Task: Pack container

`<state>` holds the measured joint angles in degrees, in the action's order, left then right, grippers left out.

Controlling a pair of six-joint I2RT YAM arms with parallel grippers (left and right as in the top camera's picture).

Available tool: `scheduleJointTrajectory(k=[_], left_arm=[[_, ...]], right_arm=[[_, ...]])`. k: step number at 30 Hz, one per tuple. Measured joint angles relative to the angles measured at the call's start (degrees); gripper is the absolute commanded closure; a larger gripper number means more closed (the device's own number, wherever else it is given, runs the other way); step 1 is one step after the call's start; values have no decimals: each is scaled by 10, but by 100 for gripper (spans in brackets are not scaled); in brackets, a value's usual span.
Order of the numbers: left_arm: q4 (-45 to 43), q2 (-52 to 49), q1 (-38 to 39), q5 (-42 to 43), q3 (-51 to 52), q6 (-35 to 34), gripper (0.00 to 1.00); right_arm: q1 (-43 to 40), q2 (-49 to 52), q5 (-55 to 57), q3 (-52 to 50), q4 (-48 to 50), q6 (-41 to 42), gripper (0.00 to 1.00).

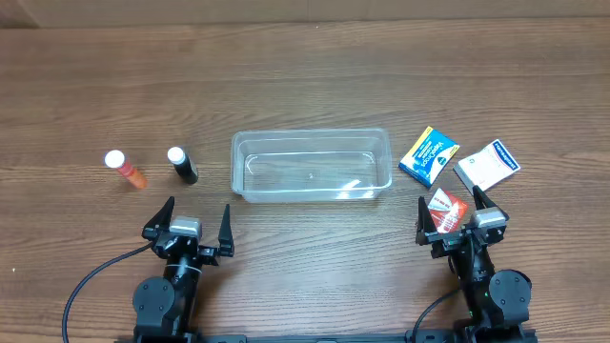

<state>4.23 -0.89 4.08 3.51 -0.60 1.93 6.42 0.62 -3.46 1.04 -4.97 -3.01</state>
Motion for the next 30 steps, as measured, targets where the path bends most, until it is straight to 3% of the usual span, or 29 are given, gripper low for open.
scheduleJointTrajectory(k=[3,6,11,14,19,22,25,30], left_arm=[[0,0,0,0,0,-4,0],[4,-4,0,0,-1,-51,0],[176,-36,0,1,-112,-95,0],[265,-103,0,2,-244,-100,0],[442,-297,0,2,-451,-106,0],[636,-433,0,14,-595,-106,0],[738,-523,0,25,-680,-106,0],[788,-633,0,10,-816,-128,0]], right_arm=[[0,4,-2,0,0,16,0],[0,26,-9,0,-2,99,0],[0,101,-23,88,-102,130,0],[0,190,-23,226,-223,137,0],[0,386,-23,468,-469,139,0],[0,504,-23,571,-597,137,0],[0,568,-26,594,-615,137,0],[0,603,-26,594,-621,137,0]])
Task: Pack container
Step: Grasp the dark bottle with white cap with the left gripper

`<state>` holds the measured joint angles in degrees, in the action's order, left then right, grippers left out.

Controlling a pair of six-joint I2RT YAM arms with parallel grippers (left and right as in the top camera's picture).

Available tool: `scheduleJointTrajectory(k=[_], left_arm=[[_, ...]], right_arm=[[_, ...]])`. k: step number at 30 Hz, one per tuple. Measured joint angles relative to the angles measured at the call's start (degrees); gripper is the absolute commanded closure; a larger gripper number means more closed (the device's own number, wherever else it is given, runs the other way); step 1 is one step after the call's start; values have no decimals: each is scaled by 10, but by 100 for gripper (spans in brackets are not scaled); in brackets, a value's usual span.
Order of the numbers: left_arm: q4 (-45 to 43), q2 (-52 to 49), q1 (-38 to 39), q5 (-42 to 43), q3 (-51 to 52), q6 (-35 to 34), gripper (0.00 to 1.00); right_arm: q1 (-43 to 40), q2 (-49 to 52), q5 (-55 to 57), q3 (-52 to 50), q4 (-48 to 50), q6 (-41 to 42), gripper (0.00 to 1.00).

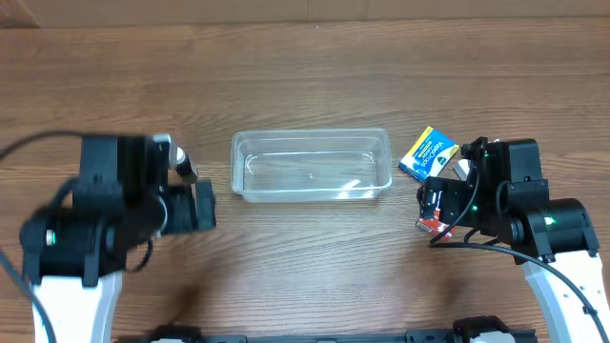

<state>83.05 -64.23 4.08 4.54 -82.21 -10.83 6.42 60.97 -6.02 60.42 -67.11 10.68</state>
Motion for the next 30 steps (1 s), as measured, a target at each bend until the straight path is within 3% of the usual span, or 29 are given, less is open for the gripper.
scheduleJointTrajectory(k=[4,11,20,27,30], left_arm=[[-5,-143,-2,-49,-98,-12,0],[-55,-360,-66,-67,-111,-69,0],[-111,-485,-80,-43,-112,-77,0],[-123,-523,-80,-42,-113,-87,39],[-126,-523,-80,-55,-113,-87,49]], right_arm=[[0,0,0,0,0,0,0],[0,0,0,0,0,0,0],[0,0,0,0,2,0,0],[0,0,0,0,3,0,0],[0,0,0,0,2,0,0]])
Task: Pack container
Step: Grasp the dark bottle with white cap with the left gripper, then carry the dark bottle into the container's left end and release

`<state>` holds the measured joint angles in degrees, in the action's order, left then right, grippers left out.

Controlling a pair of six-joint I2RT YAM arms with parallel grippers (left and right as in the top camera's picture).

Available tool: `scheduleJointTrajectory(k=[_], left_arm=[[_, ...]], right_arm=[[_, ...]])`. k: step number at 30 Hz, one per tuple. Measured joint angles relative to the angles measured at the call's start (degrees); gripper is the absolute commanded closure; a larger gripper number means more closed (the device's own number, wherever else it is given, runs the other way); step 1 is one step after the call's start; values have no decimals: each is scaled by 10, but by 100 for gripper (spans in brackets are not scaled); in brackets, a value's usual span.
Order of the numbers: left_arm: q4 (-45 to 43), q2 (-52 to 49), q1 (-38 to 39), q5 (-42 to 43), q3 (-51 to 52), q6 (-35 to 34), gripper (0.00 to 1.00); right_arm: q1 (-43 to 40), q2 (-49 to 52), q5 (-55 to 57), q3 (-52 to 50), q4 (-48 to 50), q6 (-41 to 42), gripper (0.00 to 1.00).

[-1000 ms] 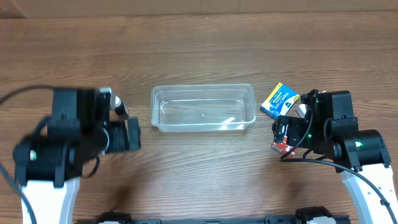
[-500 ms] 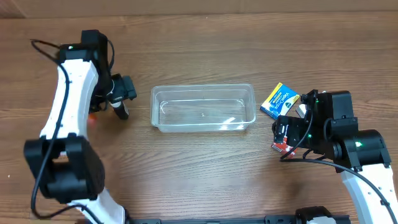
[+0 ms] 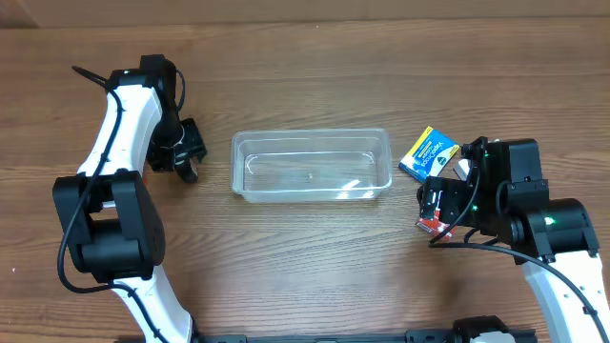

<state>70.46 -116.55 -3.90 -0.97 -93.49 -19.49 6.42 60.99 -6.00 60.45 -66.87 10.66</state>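
A clear plastic container (image 3: 312, 164) stands empty mid-table. My left gripper (image 3: 179, 157) hangs over the spot just left of it. A dark bit at the gripper's lower edge may be the black bottle (image 3: 188, 174). The arm covers the fingers, so their state does not show. At the right, my right gripper (image 3: 437, 205) sits low over a red packet (image 3: 431, 224); whether it grips the packet is hidden. A blue packet (image 3: 429, 154) lies beyond it. Only a sliver of a white packet (image 3: 464, 170) shows beside the arm.
The left arm's white link (image 3: 124, 114) stretches up the left side, with its black elbow (image 3: 105, 229) nearer the front. The bulky right arm (image 3: 543, 224) fills the right front corner. Bare wooden table (image 3: 315, 67) runs behind the container.
The left arm has swung from the front left to reach far over the table, its gripper now over the black bottle's spot. The right arm and the packets look unchanged.
Both arms were parked at the front edge with their jaws spread; two bottles lay at the left and three packets at the right. A second later both were raised, the right over the red packet. Now the left covers the bottles' area.
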Motion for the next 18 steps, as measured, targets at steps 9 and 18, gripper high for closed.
scheduleJointTrajectory(k=[9,18], left_arm=[[0,0,0,-17,0,-1,68],[74,36,14,-19,-46,-12,75]], right_arm=[[0,0,0,0,3,0,0],[0,0,0,0,4,0,0]])
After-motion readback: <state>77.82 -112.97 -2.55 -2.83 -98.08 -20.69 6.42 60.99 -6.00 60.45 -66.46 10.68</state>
